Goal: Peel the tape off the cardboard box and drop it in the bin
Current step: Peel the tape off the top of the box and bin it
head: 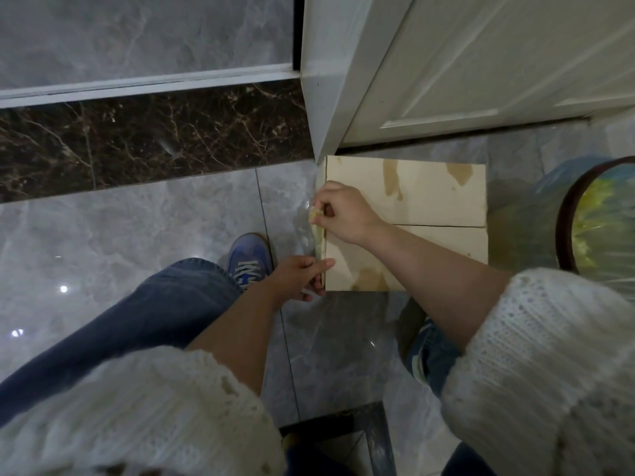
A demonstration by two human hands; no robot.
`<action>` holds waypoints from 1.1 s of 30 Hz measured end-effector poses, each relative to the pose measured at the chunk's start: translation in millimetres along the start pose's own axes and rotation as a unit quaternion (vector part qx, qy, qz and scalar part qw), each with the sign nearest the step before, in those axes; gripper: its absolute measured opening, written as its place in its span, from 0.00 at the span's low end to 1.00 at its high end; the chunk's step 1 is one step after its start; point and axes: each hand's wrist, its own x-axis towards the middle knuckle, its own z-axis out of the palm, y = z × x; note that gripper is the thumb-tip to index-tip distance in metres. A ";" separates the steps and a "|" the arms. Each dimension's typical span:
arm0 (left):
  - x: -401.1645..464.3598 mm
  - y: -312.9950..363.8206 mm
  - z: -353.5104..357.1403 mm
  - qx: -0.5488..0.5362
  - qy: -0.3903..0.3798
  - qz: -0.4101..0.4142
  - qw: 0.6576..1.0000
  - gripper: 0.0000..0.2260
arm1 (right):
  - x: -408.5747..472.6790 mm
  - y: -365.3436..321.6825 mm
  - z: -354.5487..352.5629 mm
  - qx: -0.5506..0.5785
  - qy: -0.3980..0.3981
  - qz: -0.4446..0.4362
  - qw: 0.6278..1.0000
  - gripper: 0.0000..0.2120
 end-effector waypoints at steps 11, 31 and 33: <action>1.6 3.1 -0.5 0.012 -0.015 -0.012 1.000 0.18 | -1.3 3.9 4.8 0.048 0.033 0.020 0.998 0.05; -1.4 7.6 -3.5 0.044 -0.034 -0.001 0.998 0.17 | -14.4 16.9 -0.4 0.452 0.036 0.196 0.869 0.05; -1.6 7.8 -3.4 0.044 -0.036 0.001 0.998 0.17 | -14.2 16.7 0.0 0.470 0.041 0.198 0.859 0.04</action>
